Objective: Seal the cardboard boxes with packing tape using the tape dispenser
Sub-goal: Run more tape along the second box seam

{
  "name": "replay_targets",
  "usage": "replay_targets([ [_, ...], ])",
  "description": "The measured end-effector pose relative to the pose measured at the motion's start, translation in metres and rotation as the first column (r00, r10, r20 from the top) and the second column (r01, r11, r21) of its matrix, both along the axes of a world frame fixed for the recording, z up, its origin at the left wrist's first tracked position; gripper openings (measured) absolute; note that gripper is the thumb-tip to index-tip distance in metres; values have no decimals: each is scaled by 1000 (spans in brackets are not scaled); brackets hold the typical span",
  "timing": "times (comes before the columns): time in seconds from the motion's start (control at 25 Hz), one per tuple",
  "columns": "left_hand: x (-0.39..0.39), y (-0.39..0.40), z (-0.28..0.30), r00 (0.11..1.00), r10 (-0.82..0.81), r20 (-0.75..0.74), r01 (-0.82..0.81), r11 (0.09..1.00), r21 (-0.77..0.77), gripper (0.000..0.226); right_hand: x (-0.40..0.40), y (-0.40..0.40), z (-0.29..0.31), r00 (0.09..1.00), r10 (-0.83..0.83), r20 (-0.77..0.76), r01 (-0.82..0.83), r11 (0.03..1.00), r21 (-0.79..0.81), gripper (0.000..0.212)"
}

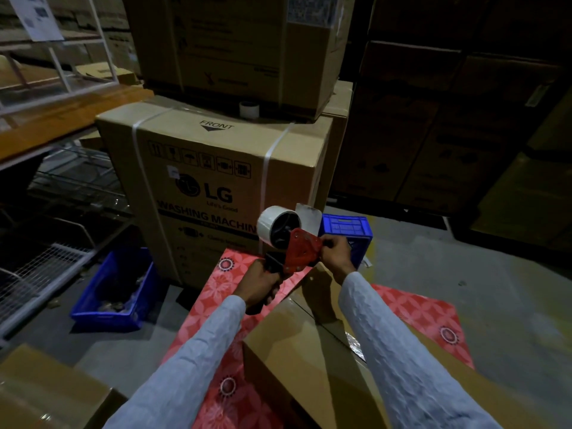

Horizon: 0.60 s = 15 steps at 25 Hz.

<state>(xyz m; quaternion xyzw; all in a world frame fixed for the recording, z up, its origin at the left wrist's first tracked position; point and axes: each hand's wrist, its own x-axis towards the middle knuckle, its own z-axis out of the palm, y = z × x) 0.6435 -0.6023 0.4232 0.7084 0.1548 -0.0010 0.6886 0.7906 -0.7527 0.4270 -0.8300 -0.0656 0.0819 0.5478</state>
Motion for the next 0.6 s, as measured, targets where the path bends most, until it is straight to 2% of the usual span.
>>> replay_targets([
  [0.24, -11, -5, -4, 998, 57, 23, -61, 984, 169, 12, 1, -7, -7, 988, -106, 116, 111, 993, -36, 21],
  [0.36, -34, -6, -12, 998, 38, 43, -50, 943, 328, 23, 19, -25, -8, 968, -219, 124, 233, 966, -112, 7],
  [0.44, -48, -8, -12, 999, 33, 17, -37, 949, 312, 25, 23, -31, -13, 978, -173, 113, 189, 970, -151, 4],
  [0.52, -53, -10, -18, 999, 39, -2, -37, 963, 267, 9, 19, -27, -19, 987, -134, 86, 148, 970, -191, 3],
  [0.6, -55, -12, -22, 998, 59, -9, -55, 965, 256, 5, 18, -24, -27, 986, -150, 72, 163, 962, -220, 2],
])
